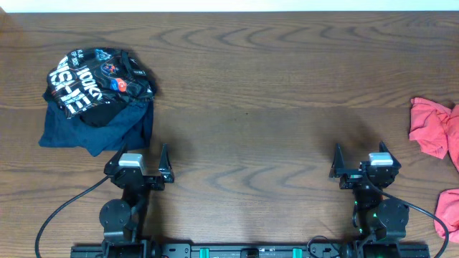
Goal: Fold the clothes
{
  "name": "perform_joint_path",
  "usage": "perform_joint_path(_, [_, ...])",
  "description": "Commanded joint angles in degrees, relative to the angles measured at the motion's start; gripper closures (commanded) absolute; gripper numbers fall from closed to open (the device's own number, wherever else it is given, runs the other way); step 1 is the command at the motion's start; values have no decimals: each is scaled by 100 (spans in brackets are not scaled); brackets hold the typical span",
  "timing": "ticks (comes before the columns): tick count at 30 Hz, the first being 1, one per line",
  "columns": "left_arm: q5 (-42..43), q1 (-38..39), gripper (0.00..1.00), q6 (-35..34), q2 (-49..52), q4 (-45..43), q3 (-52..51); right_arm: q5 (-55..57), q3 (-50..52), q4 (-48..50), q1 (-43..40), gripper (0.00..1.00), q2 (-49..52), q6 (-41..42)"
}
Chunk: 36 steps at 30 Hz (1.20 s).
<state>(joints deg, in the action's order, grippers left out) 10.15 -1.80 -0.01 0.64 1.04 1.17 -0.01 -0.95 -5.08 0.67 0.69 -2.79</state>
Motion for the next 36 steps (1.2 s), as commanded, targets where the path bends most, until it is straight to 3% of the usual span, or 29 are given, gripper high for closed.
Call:
perform_joint_path(1, [81,22,2,11,-42,188,-94,46,17,-7,48,1,-37,-66])
perform_joint_path(31, [81,24,2,9,-42,190,-94,-26,17,0,48,1,-35,131])
perform_joint_path(36, [96,24,2,-387,-22,275,46,22,-90,-9,48,1,-9,273])
